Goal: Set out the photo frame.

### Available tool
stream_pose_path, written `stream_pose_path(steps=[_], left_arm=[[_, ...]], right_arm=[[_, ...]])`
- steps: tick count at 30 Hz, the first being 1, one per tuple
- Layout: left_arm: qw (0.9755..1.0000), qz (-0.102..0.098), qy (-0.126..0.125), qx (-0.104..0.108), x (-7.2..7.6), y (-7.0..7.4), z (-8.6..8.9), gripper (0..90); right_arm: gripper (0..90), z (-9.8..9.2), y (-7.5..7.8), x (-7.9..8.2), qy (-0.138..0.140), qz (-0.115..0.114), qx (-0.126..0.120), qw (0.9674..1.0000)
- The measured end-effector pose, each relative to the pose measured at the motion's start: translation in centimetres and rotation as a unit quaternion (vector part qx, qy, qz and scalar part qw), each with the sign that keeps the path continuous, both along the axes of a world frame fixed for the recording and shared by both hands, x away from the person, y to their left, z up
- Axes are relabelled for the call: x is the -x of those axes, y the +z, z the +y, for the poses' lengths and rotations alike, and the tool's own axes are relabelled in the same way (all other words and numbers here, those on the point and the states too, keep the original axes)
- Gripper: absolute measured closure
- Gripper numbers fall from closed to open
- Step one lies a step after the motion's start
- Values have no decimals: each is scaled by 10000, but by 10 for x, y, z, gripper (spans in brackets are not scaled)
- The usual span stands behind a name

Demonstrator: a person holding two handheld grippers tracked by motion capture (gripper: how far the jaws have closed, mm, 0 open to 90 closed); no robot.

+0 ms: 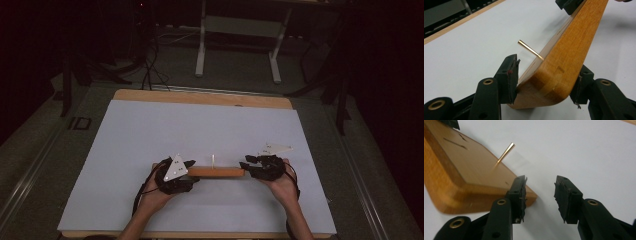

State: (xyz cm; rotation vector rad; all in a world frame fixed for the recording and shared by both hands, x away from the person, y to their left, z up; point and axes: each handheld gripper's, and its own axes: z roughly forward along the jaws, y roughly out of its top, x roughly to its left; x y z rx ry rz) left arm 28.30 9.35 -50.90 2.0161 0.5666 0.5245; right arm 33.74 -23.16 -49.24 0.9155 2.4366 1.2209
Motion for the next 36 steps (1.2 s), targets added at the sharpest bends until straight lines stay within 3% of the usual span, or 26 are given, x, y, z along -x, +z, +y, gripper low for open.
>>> stream_pose_path(steps=[11, 15, 23, 28, 36], left_arm=[[9999, 11, 65, 95, -2, 0, 1, 498], [9998, 17, 114, 152, -4, 0, 2, 499], [9998, 3, 142, 169, -6, 0, 3, 502], [9997, 8, 153, 189, -7, 0, 3, 503], [9997, 48, 182, 174, -8, -1, 4, 506]], right_arm=[[604, -9, -9, 2, -25, 76, 52, 10000], [608, -8, -12, 5, 31, 62, 248, 9997], [634, -5, -14, 7, 407, 64, 445, 9982], [601, -1, -16, 8, 676, 96, 483, 9965], [492, 14, -13, 7, 851, -106, 286, 9959]])
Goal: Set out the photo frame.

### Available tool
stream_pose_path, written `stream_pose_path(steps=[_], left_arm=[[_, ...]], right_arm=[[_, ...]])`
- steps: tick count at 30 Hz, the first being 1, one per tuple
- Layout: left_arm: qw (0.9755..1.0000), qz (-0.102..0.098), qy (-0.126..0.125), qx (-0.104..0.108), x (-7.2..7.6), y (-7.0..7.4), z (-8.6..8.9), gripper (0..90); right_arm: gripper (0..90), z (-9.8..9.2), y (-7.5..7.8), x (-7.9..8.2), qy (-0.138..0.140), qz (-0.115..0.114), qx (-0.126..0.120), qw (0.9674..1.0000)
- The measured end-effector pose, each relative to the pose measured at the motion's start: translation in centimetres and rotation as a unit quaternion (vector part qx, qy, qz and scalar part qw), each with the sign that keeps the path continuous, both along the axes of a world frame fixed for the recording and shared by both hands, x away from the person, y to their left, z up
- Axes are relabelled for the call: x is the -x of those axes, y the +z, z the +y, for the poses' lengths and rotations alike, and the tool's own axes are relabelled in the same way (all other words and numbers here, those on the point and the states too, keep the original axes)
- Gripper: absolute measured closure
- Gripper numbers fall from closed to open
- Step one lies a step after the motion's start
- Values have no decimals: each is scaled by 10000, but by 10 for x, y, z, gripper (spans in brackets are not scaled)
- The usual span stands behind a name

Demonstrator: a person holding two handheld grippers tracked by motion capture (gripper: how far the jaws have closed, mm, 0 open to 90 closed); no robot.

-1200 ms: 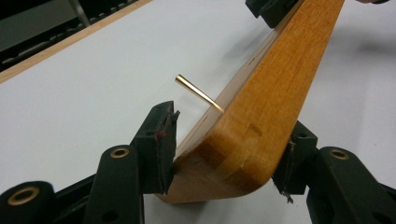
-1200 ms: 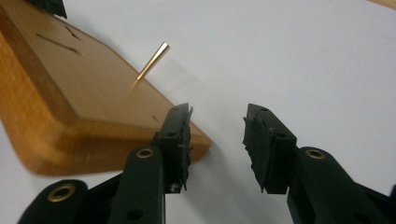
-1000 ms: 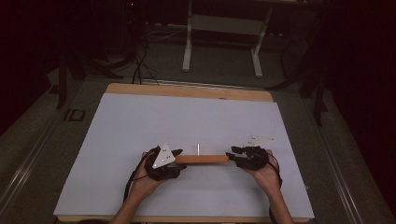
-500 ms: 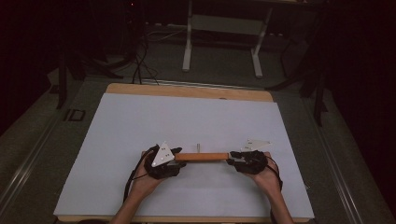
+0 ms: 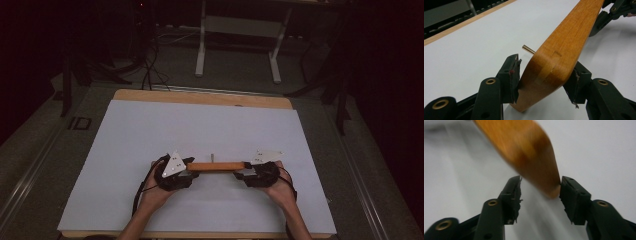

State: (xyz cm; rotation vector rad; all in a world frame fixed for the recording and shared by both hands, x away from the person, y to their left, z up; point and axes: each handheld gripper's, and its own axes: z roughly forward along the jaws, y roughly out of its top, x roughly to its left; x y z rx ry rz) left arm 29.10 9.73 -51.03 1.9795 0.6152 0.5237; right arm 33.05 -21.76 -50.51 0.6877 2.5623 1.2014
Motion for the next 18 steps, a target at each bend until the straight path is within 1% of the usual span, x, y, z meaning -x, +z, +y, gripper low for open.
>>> stream_pose_path(steps=[5, 9, 12, 14, 18], left_arm=[[10000, 33, 2, 12, -1, -1, 1, 512], [10000, 65, -12, 28, -2, -1, 2, 515], [10000, 60, -5, 20, -2, -2, 3, 519], [10000, 95, 1, 2, -3, -3, 4, 523], [9999, 140, -10, -2, -5, -4, 6, 531]], right_arm=[[471, 3, 0, -4, 5, -43, -180, 9998], [467, 1, -1, -7, 11, 12, -431, 9991], [466, 0, -2, -8, 19, 22, -494, 9988], [486, 0, -4, -9, 43, 49, -562, 9984], [492, -1, -5, -10, 69, 37, -603, 9981]])
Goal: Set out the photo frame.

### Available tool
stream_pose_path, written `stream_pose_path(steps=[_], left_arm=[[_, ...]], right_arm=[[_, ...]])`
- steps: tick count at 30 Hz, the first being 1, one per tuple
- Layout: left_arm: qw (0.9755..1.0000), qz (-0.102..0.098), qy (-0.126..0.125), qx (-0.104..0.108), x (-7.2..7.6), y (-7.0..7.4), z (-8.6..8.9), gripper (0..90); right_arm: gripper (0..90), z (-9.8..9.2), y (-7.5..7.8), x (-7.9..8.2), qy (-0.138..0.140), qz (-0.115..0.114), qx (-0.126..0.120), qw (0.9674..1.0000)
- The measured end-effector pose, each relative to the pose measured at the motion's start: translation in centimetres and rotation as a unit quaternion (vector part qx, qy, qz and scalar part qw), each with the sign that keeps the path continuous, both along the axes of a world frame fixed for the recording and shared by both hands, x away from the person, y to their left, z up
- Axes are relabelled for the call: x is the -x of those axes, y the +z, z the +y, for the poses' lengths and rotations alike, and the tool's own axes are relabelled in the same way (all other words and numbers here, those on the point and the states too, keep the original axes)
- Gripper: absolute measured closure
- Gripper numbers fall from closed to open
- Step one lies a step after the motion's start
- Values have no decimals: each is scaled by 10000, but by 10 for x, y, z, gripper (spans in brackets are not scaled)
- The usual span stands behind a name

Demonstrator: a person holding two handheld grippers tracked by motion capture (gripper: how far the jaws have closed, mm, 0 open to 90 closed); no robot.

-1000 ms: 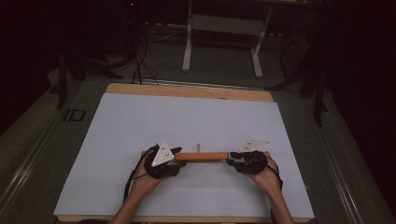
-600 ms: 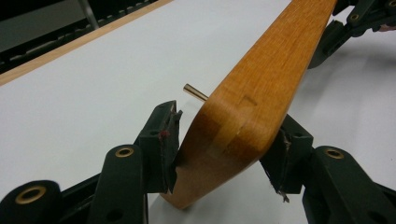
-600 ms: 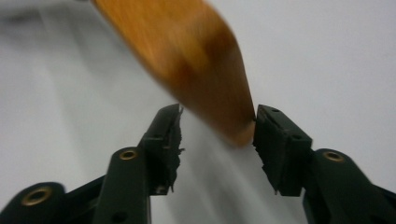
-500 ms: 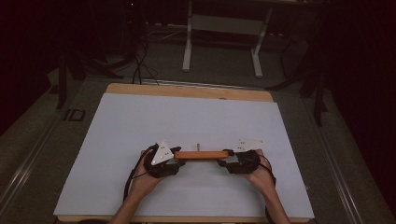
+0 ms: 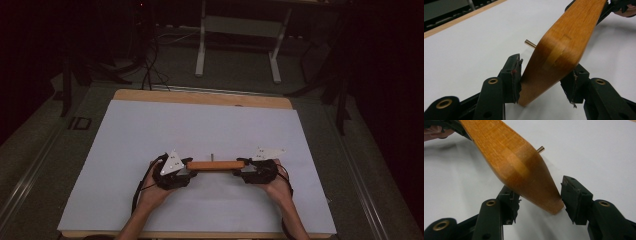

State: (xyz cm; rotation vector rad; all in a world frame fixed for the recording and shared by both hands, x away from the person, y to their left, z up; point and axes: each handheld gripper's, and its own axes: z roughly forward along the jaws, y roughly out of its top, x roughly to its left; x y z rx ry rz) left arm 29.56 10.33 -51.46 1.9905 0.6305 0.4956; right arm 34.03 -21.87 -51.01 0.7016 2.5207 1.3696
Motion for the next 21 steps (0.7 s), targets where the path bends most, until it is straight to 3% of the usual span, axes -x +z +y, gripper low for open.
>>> stream_pose_path(steps=[16, 21], left_arm=[[10000, 15, -36, 53, -3, -1, 3, 548], [10000, -49, 53, 42, -4, -1, 2, 552]], right_arm=[[497, 1, -3, 0, -49, -73, -74, 9999], [509, 3, -2, 0, -115, -121, -79, 9998]])
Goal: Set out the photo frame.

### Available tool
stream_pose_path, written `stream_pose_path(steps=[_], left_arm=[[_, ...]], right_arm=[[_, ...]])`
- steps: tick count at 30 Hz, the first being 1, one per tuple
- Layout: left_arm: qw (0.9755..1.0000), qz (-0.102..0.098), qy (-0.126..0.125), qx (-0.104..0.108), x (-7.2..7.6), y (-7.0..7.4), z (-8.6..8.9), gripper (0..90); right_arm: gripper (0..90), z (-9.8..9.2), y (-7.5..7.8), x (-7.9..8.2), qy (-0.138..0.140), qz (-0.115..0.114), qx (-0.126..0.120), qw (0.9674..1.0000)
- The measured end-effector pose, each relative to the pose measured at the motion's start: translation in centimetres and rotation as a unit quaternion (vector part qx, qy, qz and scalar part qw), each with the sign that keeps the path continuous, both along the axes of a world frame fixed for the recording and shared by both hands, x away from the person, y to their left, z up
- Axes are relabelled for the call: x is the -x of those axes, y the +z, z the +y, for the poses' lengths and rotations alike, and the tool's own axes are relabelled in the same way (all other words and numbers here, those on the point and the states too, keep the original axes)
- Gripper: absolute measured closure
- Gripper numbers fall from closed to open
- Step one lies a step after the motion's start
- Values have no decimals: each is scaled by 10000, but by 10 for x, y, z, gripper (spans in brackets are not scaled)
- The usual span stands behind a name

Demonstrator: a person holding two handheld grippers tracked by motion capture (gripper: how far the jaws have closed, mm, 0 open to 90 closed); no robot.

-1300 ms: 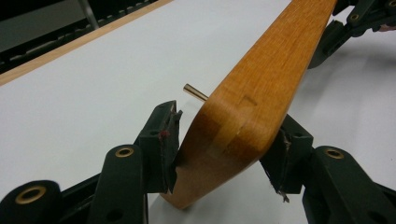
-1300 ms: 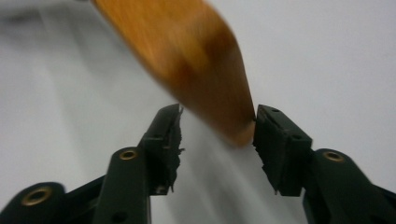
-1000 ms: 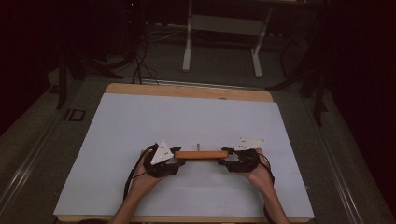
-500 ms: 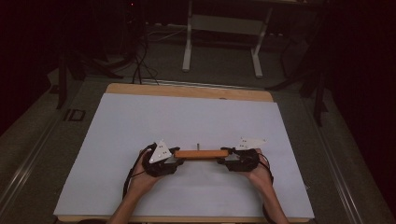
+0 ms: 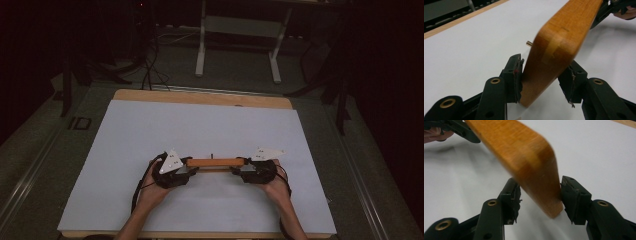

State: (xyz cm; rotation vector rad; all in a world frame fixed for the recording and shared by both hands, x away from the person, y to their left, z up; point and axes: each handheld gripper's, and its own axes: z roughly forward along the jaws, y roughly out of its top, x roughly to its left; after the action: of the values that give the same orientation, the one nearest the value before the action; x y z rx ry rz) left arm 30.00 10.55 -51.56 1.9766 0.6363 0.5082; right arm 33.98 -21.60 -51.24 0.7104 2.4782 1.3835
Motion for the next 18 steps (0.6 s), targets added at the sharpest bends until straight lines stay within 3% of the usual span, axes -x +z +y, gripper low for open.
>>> stream_pose_path(steps=[5, 11, 18], left_arm=[[9999, 43, 130, 33, -4, 0, 4, 555], [9998, 118, 148, 109, -6, 0, 5, 555], [9991, 195, 100, 350, -8, 4, 10, 554]], right_arm=[[566, 3, -1, 0, -49, -21, -10, 10000], [576, 6, -2, 0, -68, -76, 15, 9999], [593, 6, -2, 0, -13, 10, -64, 10000]])
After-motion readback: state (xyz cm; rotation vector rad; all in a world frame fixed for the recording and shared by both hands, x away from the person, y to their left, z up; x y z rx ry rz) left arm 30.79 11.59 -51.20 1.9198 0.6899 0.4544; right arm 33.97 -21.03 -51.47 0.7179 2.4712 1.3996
